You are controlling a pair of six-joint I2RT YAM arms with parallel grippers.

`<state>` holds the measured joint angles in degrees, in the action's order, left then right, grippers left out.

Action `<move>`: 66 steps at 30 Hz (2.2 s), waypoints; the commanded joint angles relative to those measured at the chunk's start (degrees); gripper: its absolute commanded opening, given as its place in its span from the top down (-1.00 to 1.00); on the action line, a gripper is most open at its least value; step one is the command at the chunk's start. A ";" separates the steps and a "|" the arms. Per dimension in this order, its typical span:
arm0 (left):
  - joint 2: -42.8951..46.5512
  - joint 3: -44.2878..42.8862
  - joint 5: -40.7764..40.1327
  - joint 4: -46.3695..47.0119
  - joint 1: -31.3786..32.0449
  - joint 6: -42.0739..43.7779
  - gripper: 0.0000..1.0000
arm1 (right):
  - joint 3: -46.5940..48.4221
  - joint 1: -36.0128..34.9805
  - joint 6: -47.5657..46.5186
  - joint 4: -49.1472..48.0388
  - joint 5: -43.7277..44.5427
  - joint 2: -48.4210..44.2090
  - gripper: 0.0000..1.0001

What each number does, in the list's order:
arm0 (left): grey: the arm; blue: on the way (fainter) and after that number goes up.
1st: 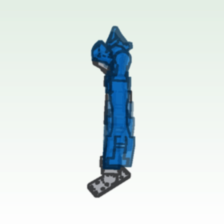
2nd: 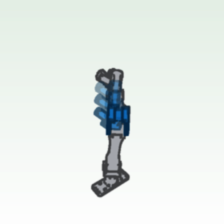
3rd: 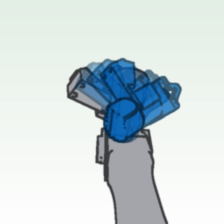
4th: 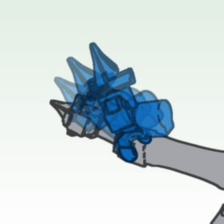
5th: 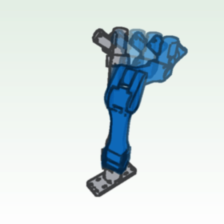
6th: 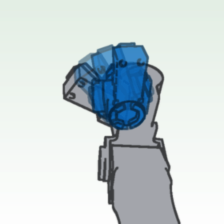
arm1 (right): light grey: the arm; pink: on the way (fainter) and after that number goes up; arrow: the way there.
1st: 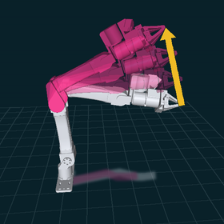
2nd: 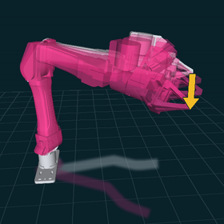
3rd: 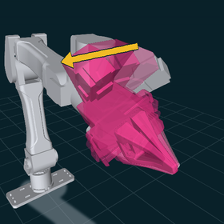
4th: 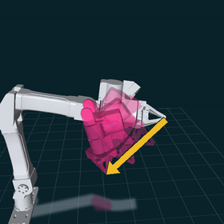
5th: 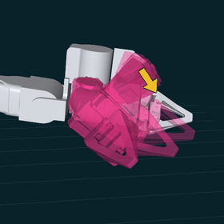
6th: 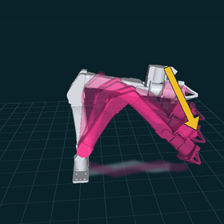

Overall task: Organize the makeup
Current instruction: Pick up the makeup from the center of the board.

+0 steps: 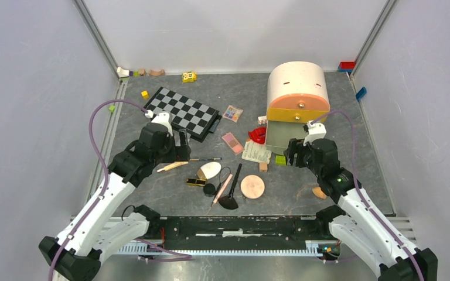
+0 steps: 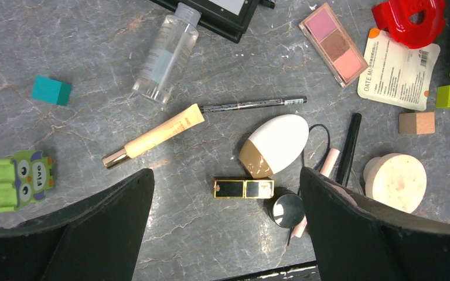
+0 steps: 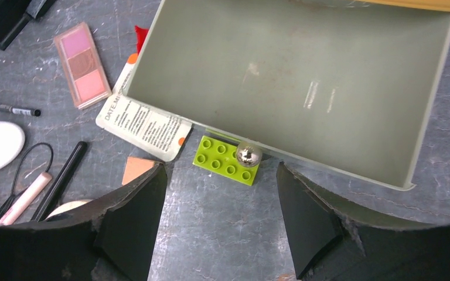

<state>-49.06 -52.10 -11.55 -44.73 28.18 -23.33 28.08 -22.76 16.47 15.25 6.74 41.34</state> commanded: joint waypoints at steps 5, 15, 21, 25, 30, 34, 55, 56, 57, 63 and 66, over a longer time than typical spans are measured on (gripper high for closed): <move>-2.84 1.90 3.08 3.26 -0.15 -6.80 -1.00 | -0.17 -0.16 -0.64 0.77 -4.58 -1.30 -0.50; -5.12 6.34 3.27 6.40 -0.14 -12.37 -0.88 | -3.32 -0.15 -0.01 2.69 -5.27 -2.96 -0.52; -9.21 7.20 2.43 7.04 1.15 -14.72 -0.78 | -5.15 -0.19 -0.06 2.50 -5.92 -2.66 -0.51; -10.04 8.68 -0.48 7.54 3.21 -17.96 -0.77 | -5.97 -0.18 -0.53 2.87 -6.22 -3.79 -0.52; -10.18 8.55 -4.69 8.50 3.06 -18.36 -0.84 | -6.01 -0.21 -0.90 3.19 -5.89 -4.41 -0.52; -13.85 4.85 -4.83 9.01 -0.46 -15.09 -0.90 | -6.06 -0.18 -1.34 3.47 -6.57 -3.91 -0.51; -40.29 -4.48 -9.39 27.86 -9.94 4.90 -0.89 | -6.15 -0.13 -2.54 3.50 -11.66 -3.22 -0.54; -41.15 -4.71 -9.74 27.73 -9.91 5.13 -0.89 | -6.31 -0.13 -2.54 3.32 -11.80 -3.06 -0.54; -42.28 -4.92 -9.90 27.60 -9.91 5.23 -0.88 | -6.45 -0.17 -2.66 3.09 -12.02 -2.83 -0.54; -47.61 -5.59 -7.90 26.54 -9.93 3.82 -0.52 | -6.89 -0.17 -2.95 2.34 -12.54 -1.24 -0.53; -47.81 -4.34 -5.87 26.90 -9.91 2.81 -0.32 | -7.02 -0.13 -2.92 2.33 -12.49 -1.39 -0.53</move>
<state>-96.38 -55.81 -18.90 -19.20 18.44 -20.97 21.56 -22.79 14.50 19.22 -5.10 40.21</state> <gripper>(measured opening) 0.715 0.767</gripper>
